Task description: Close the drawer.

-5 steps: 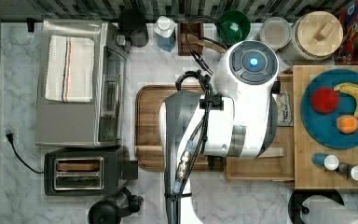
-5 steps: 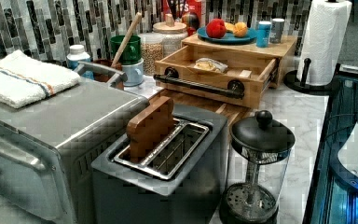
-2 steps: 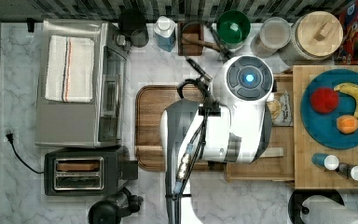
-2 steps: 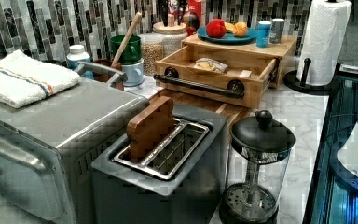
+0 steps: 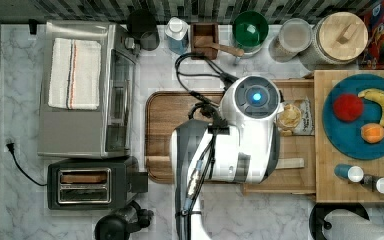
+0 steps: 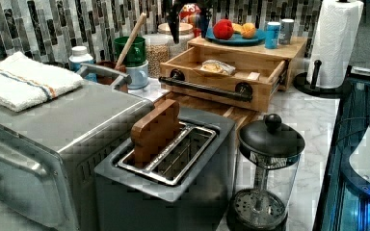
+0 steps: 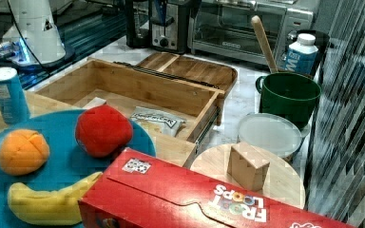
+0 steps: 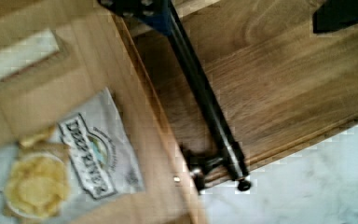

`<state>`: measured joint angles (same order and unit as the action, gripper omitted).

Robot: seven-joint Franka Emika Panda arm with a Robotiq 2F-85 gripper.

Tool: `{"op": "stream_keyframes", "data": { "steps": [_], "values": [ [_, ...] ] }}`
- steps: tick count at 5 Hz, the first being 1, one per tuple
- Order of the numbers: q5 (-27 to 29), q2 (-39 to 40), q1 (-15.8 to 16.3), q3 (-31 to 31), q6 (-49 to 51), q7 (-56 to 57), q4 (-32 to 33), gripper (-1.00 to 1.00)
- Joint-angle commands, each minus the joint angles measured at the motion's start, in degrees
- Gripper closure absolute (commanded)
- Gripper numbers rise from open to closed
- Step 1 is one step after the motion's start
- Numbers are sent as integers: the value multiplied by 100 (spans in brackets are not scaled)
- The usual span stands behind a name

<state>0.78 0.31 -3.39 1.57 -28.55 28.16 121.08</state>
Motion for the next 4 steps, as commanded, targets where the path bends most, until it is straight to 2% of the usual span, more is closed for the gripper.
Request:
{"op": "stream_keyframes", "data": {
  "steps": [1, 2, 4],
  "values": [
    [37, -649, 533, -529, -117, 795, 511, 100],
    [-296, -595, 513, -701, -536, 745, 792, 100],
    [-319, 138, 444, -623, -1222, 1119, 884, 100]
  ]
}}
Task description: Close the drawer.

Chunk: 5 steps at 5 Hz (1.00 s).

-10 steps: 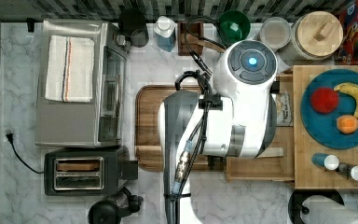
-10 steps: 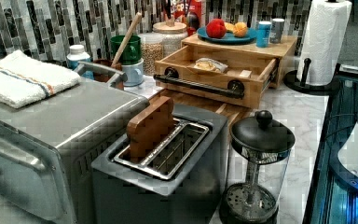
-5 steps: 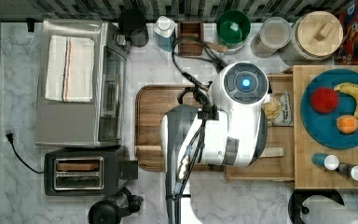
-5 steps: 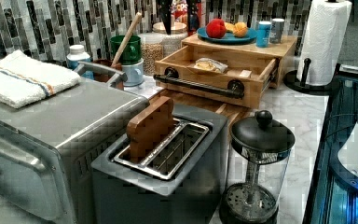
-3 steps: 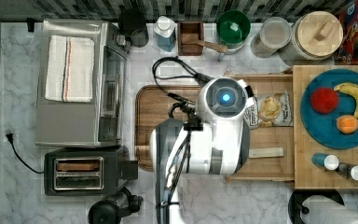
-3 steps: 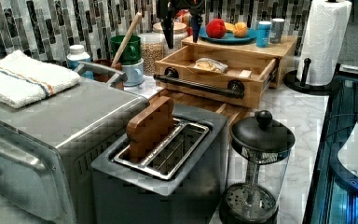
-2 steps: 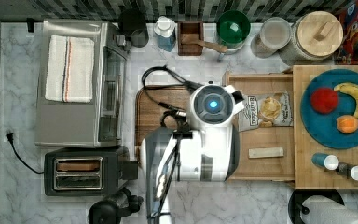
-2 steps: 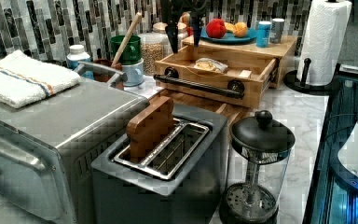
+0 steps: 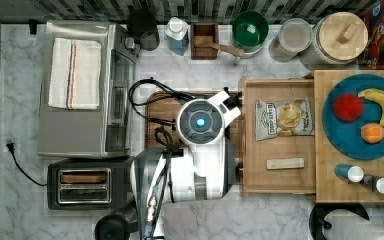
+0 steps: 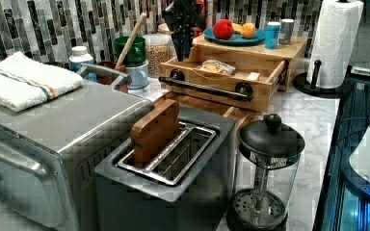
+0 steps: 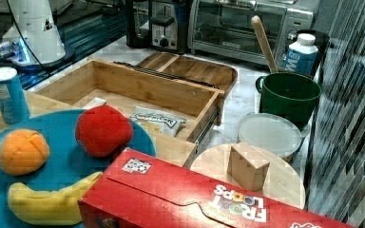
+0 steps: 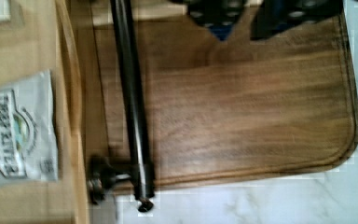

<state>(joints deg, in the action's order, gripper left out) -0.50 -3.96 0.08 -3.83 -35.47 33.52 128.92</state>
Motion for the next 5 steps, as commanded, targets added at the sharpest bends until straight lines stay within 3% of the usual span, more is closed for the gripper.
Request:
{"op": "stream_keyframes", "data": {
  "steps": [1, 3, 5],
  "values": [
    [-150, 927, 49, 12, -878, 917, 157, 100],
    [-163, 1220, -48, -3, -1250, 1175, 323, 100],
    [-339, 994, -199, 1, -1541, 1363, 508, 100]
  ]
}}
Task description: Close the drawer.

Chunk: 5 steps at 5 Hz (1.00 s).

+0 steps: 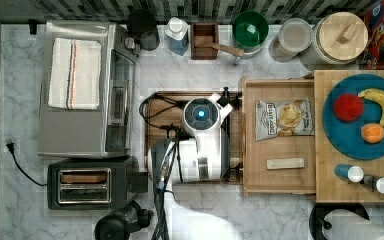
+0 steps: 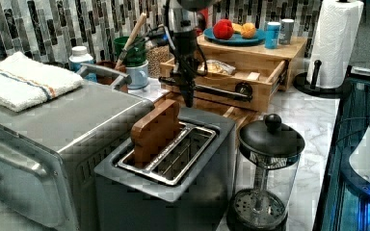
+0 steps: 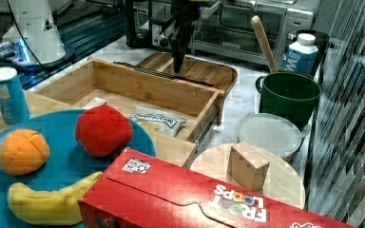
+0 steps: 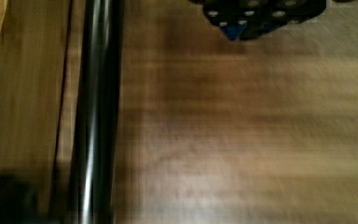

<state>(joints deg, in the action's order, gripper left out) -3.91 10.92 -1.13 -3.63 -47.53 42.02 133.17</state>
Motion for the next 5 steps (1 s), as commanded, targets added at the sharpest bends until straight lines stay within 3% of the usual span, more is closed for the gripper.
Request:
{"op": "stream_keyframes", "data": {
  "steps": [1, 2, 5],
  "values": [
    [-176, -546, -211, 113, -978, 756, 273, 100],
    [89, -466, -378, 272, -1394, 1421, 279, 100],
    [641, -29, -965, 436, -1284, 2538, -210, 100]
  ]
}}
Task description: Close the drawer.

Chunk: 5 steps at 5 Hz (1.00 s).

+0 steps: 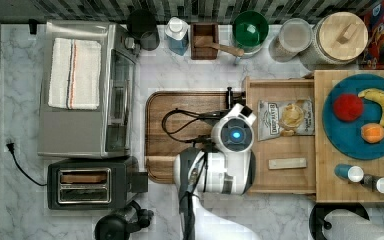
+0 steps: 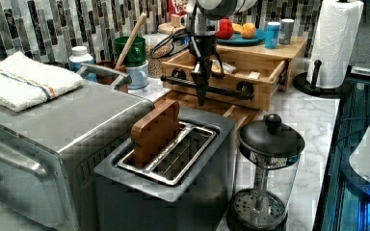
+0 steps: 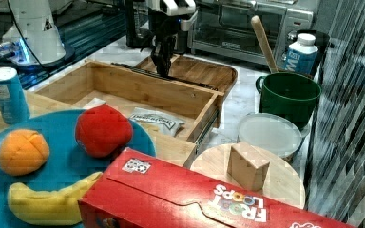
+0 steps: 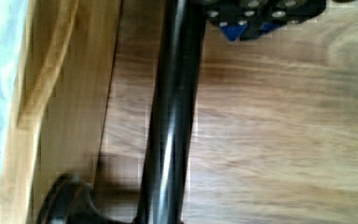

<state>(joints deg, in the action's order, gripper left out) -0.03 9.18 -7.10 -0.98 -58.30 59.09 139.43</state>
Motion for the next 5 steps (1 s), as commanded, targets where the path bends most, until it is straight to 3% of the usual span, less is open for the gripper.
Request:
{"op": "stream_keyframes", "data": {
  "steps": [1, 2, 5],
  "values": [
    [539, 223, -232, 646, -198, 1216, -968, 100],
    [692, 436, -730, 609, -82, 1770, -1269, 100],
    [977, 1011, -1680, 881, 476, 2950, -2424, 100]
  ]
}}
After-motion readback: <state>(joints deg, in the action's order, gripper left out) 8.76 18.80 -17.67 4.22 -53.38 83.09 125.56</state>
